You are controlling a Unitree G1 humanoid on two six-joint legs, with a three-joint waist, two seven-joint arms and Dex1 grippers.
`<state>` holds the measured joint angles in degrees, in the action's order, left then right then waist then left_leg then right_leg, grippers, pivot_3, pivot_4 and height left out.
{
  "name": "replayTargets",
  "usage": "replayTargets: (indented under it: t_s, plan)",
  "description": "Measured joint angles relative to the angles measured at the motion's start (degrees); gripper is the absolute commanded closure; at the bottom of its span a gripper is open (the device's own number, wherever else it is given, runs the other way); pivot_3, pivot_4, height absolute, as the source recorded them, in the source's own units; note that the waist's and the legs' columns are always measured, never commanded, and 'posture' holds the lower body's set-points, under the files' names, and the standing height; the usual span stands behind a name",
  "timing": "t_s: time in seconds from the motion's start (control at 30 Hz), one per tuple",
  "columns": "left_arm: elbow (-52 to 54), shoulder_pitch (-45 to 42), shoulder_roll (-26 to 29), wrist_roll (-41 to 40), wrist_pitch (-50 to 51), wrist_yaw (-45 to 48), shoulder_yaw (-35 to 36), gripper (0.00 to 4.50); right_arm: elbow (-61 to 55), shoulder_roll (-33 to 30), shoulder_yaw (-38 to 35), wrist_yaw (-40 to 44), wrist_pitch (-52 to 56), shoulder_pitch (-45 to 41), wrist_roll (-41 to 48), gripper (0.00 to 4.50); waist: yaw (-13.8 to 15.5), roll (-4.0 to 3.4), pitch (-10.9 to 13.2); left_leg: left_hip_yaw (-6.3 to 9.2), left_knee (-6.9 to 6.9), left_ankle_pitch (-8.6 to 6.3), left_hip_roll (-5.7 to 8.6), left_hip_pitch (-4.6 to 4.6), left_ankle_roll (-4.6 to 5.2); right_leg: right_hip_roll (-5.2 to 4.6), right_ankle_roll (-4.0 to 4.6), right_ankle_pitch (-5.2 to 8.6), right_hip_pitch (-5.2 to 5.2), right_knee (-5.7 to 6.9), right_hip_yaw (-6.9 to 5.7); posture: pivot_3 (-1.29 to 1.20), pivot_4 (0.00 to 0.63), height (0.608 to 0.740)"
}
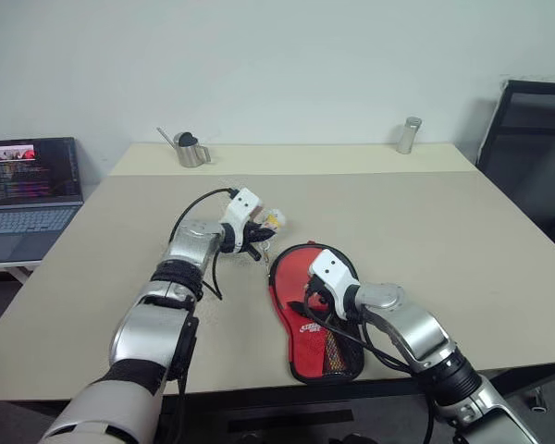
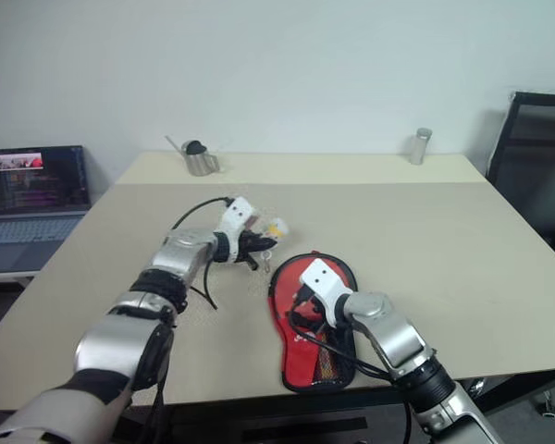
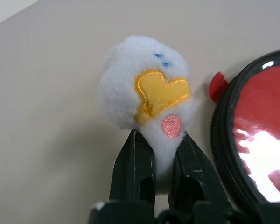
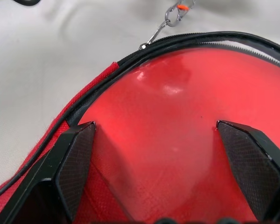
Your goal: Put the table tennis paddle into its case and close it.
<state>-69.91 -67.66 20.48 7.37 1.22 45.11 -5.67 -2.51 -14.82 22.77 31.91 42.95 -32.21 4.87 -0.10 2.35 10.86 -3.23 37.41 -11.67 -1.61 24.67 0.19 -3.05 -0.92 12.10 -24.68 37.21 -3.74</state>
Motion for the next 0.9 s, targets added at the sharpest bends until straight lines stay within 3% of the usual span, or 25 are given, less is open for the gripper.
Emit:
replayTargets:
  t_s: [0.43, 0.9]
  plan:
    - [-7.5, -4.0, -2.3, 11.1, -9.9, -13.8, -6.1, 4.46, 3.2, 1.3, -3.8, 0.8, 0.5, 0.0, 1.7, 0.00, 0.1, 0.07, -0.1, 0.09, 0.27, -0.02, -0.04, -0.23, 0.01, -0.04, -0.02, -0.07, 0.42, -0.03, -0.11, 0.00, 0.150, 0.740]
    - [-9.6, -8.0, -8.0, 16.8, -15.3, -23.3, -8.8, 4.46, 3.8, 1.9, -5.9, 1.3, 2.0, 0.2, 3.1, 0.00, 0.3, 0.07, -0.1, 0.39, 0.40, -0.04, -0.03, -0.23, 0.04, -0.07, -0.06, -0.13, 0.50, -0.05, -0.14, 0.00, 0.150, 0.740]
